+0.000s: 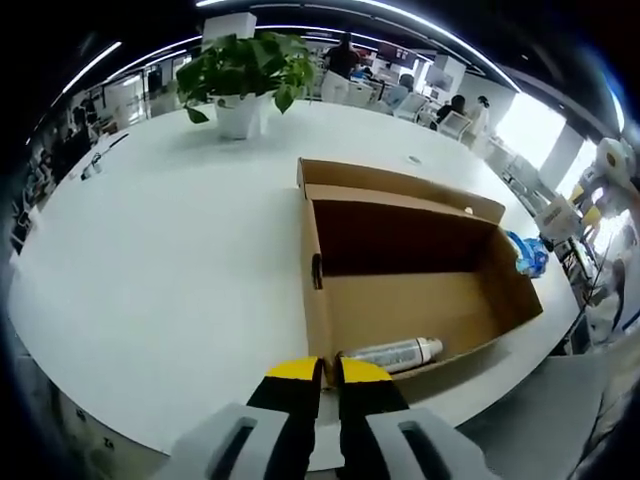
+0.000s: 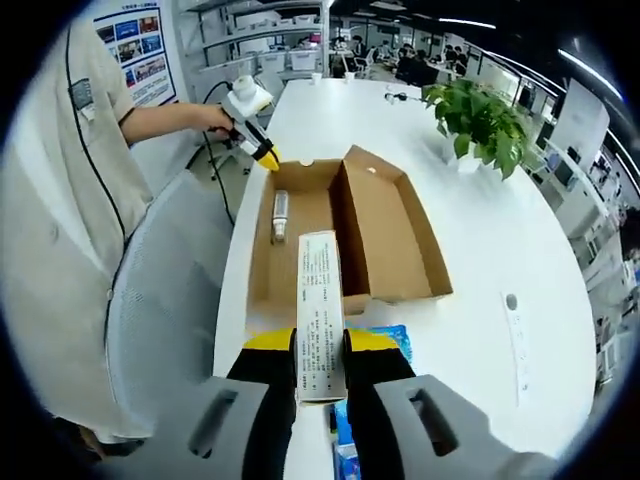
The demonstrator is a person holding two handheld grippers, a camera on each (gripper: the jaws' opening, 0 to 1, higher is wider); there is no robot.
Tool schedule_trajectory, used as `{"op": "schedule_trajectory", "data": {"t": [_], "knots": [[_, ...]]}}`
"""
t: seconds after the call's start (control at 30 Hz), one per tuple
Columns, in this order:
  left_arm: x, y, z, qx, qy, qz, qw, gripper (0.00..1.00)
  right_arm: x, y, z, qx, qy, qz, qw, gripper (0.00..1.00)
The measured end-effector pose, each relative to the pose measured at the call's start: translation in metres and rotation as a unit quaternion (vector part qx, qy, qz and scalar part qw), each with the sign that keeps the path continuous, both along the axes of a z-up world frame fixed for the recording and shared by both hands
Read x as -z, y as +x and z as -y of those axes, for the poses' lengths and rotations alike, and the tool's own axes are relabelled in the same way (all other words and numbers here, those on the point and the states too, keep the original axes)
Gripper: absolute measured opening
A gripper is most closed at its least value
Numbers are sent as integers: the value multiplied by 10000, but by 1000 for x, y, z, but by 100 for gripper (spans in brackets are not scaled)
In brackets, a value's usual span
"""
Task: Operate the shoe box by opening the lid, removing the specified soft item, and placing it in the target area until the item is outside and the box remains undamaged.
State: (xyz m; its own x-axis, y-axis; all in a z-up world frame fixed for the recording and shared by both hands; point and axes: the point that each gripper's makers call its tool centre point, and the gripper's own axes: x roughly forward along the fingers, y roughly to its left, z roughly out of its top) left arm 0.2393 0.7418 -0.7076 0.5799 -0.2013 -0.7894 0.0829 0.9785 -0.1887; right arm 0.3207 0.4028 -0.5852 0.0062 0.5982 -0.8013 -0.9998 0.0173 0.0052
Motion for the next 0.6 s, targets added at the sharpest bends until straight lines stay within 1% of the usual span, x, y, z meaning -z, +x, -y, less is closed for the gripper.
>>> {"op": "schedule_trajectory", "data": {"t": [0.37,0.6], "knots": [[0,0,0,9,4,-45,10000,6,-2,25,33,234,-95,82,9996,15],[1,0,0,29,12,-74,10000,6,3,39,53,363,-224,89,9991,15]]}}
